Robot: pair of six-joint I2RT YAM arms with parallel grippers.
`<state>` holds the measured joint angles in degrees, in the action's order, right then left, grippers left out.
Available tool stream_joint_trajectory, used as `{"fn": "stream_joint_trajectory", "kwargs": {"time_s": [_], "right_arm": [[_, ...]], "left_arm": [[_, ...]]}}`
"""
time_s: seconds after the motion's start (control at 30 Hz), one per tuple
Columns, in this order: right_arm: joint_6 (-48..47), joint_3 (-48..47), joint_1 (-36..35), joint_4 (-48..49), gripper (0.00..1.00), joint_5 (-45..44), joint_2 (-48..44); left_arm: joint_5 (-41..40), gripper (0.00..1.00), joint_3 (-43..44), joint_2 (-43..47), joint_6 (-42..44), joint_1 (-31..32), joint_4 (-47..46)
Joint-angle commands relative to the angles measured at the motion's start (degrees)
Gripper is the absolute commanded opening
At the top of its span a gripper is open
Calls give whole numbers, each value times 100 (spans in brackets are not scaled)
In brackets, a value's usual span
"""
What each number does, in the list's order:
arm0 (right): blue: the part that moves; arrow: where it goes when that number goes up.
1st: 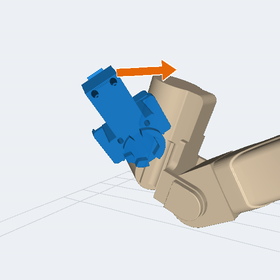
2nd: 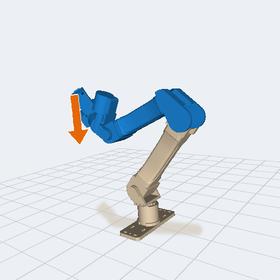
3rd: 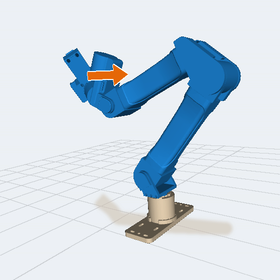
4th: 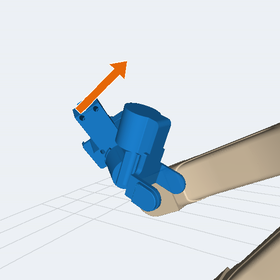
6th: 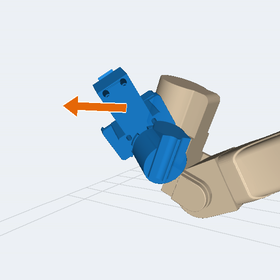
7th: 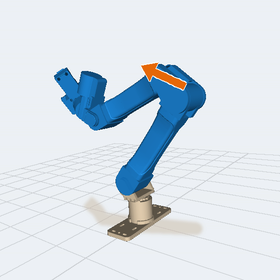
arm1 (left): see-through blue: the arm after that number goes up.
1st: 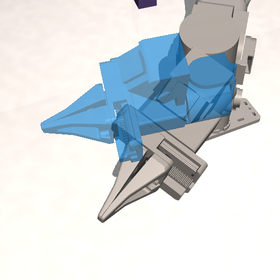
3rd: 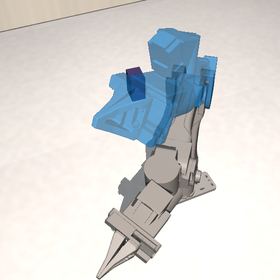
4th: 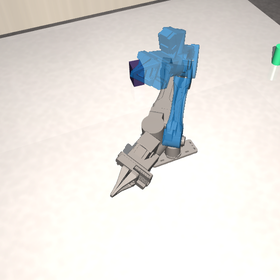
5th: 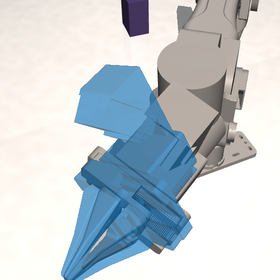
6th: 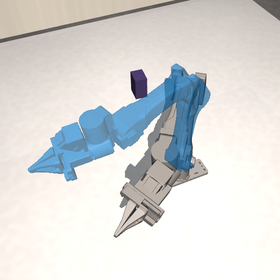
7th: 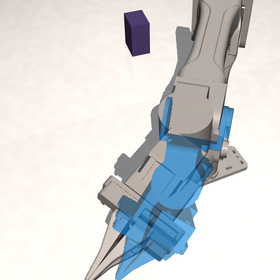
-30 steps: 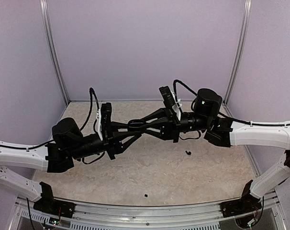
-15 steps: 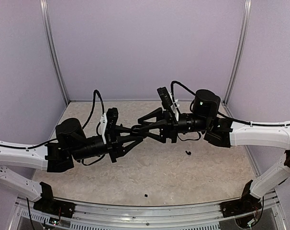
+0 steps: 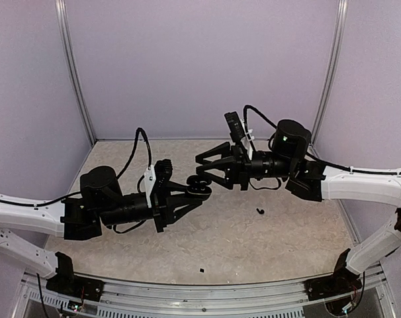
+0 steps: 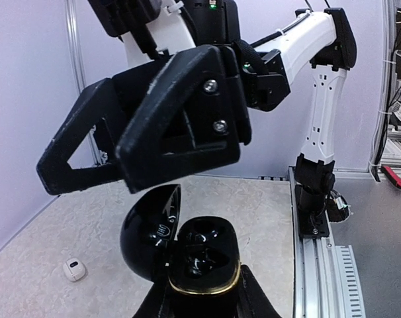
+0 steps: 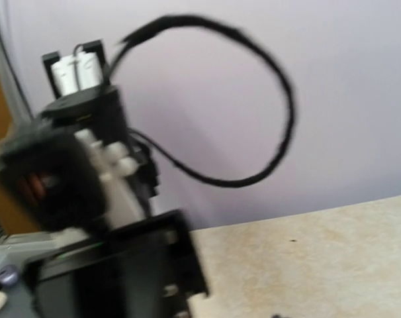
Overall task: Insert the wireless bluetooth earbuds into the charging case
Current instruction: Open the charging case, then move the right earbud to the center of the board.
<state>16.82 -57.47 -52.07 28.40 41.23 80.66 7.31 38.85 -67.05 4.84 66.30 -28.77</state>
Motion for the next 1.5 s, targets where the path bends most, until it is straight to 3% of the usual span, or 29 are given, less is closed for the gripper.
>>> {"fn": "stream_joint_trajectory", "kwargs": {"time_s": [0.0, 0.4, 0.63, 0.83, 1.07, 1.47], "right_arm": [[112, 29, 132, 148, 45, -124, -160], [-511, -44, 206, -713, 45, -338, -462], [190, 677, 788, -1058, 45, -544, -962], [-141, 822, 1137, -2725, 41, -1498, -1131], [-602, 636, 1325, -4372, 38, -2639, -520], [476, 2061, 2141, -3279, 34, -2391, -172]], "left_arm": [[176, 9, 122, 57, 188, 63, 33], [391, 9, -268, 308, -631, -477, -351], [346, 9, -621, 609, -780, -713, -407], [259, 9, -821, 710, -812, -750, -444], [278, 9, -870, 667, -748, -753, -418], [159, 9, -904, 686, -744, -750, -432]]}}
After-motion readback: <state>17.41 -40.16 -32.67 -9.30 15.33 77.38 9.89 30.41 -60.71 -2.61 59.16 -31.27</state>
